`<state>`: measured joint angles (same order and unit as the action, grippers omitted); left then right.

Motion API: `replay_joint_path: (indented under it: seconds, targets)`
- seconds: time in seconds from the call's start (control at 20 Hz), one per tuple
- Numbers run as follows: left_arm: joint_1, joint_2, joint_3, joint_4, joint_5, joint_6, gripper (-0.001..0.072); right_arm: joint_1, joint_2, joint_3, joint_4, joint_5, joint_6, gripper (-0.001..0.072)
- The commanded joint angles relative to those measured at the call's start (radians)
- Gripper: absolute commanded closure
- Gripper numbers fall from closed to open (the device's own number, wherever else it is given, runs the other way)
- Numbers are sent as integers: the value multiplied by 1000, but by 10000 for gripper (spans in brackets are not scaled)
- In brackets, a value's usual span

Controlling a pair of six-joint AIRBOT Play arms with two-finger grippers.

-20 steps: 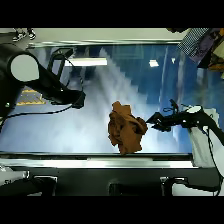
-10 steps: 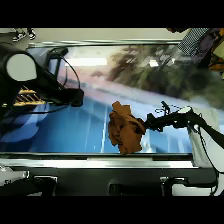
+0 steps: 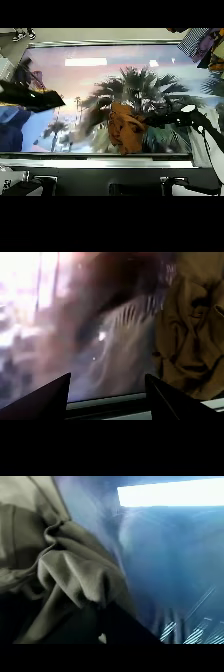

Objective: Fold the clothes and pants, and hang the long-sleeved shirts on hangers.

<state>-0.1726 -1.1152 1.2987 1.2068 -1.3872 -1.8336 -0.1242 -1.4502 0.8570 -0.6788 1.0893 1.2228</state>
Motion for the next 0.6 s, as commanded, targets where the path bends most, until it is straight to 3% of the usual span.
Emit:
replay_joint_path:
  seconds: [0.0,0.15,0.35,0.55]
  targets:
    - [18,22,-377,-350,360,162,164,1,14,1,2,42,5,682]
    - [-76,-50,-570,-531,550,312,175,1,14,1,2,74,12,682]
    - [-210,-185,-587,-719,597,462,176,1,14,1,2,92,42,682]
    - [-279,-275,-587,-776,603,473,177,1,14,1,2,96,61,682]
